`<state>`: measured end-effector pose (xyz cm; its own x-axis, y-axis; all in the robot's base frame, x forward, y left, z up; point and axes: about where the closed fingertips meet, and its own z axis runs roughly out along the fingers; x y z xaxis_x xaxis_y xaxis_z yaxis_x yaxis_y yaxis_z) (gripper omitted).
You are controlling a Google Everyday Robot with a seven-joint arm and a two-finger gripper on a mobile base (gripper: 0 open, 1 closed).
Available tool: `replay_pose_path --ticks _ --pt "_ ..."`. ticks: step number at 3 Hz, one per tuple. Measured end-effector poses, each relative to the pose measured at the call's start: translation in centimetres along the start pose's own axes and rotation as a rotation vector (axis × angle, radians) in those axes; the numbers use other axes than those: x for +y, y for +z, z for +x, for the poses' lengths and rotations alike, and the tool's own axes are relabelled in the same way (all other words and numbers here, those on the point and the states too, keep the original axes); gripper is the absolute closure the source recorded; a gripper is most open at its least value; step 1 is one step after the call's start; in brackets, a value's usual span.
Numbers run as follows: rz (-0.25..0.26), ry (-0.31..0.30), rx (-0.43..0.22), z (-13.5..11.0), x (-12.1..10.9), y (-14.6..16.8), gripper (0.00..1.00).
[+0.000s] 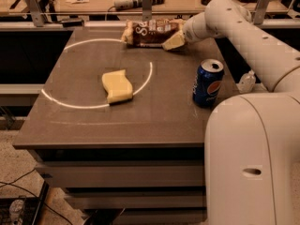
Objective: Move brown chip bag near pepsi can
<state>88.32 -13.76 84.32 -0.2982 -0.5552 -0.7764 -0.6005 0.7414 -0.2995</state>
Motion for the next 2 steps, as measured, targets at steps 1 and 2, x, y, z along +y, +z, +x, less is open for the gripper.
replay_pose_path --ticks 1,2 --pt "-0.002 0.004 0.005 0.1 -1.1 -0.1 0.64" --pt "-0.016 0.013 0.0 -0.4 -2.5 -1.5 0.88"
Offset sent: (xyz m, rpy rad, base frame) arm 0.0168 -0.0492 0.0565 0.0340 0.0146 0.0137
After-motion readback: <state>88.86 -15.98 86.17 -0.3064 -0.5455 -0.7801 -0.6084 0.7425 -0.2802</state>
